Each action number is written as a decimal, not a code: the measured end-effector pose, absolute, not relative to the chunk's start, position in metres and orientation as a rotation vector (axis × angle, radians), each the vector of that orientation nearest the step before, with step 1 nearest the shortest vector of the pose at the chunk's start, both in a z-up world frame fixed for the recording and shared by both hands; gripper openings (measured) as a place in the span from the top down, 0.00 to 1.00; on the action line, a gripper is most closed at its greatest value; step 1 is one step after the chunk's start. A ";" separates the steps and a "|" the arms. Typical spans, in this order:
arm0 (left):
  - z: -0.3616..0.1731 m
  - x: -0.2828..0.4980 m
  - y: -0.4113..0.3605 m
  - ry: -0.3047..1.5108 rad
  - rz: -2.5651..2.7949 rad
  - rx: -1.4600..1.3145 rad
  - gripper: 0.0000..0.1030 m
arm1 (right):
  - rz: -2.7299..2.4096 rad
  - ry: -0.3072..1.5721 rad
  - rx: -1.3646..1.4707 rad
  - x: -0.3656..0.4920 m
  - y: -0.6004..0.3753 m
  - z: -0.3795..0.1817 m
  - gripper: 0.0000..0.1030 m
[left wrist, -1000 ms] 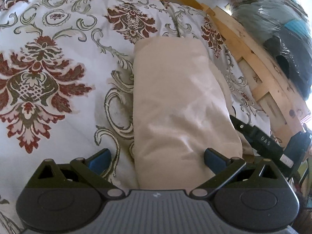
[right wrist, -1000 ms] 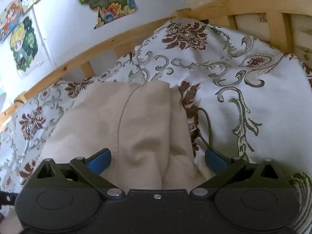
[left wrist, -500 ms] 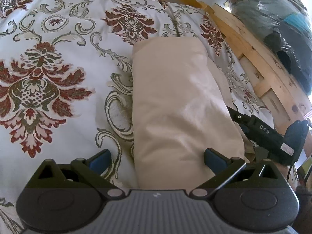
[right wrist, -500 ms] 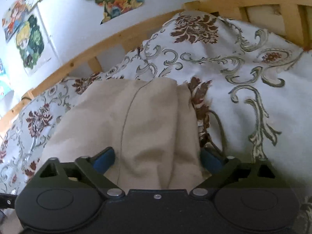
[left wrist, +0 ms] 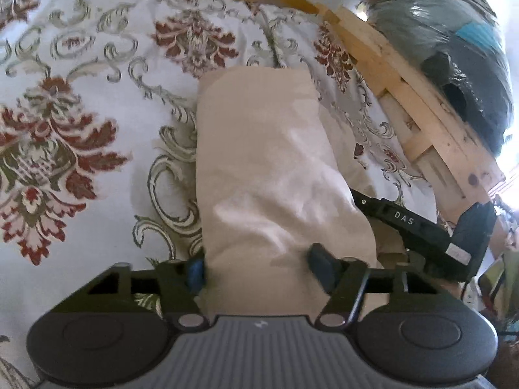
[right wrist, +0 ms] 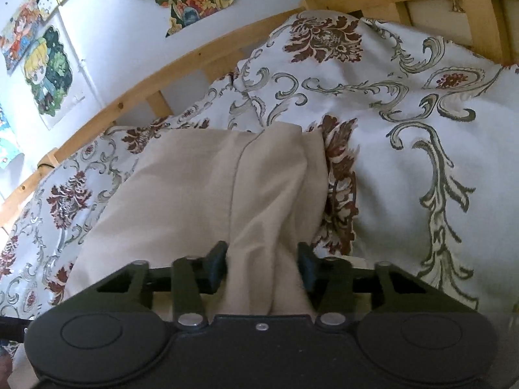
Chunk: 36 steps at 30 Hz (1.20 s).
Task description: Fold large clothes
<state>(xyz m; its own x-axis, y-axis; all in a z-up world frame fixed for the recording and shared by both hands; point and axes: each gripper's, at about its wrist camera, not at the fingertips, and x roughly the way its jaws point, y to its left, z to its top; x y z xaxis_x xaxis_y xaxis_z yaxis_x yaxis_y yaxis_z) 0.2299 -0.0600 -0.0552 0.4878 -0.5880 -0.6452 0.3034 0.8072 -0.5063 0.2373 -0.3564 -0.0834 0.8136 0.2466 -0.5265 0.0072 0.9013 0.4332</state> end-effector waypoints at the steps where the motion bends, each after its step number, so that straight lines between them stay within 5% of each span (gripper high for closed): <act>1: -0.052 0.227 -0.061 0.897 -0.550 -0.337 0.46 | 0.123 0.610 0.440 0.235 -0.354 -0.082 0.71; 6: -0.029 0.222 -0.050 0.841 -0.533 -0.317 0.60 | 0.130 0.543 0.387 0.220 -0.329 -0.059 0.84; 16: 0.019 0.239 0.030 0.626 -0.358 -0.220 0.62 | 0.275 0.347 0.344 0.264 -0.246 0.009 0.93; 21: -0.015 0.271 0.058 0.758 -0.232 -0.253 0.60 | 0.338 0.418 0.305 0.325 -0.195 0.005 0.93; 27: -0.021 0.270 0.071 0.770 -0.206 -0.318 0.48 | 0.273 0.555 0.179 0.352 -0.177 -0.034 0.74; 36: 0.009 0.227 0.050 0.694 -0.129 -0.171 0.07 | 0.245 0.490 0.210 0.283 -0.202 -0.022 0.17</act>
<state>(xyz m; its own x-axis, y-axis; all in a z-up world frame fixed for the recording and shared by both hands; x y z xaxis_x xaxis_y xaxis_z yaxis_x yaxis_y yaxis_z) 0.2275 0.0498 0.0085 0.7614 -0.1747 -0.6243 0.0614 0.9781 -0.1988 0.2827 -0.2015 -0.0223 0.8539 0.2816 -0.4377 -0.1814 0.9493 0.2567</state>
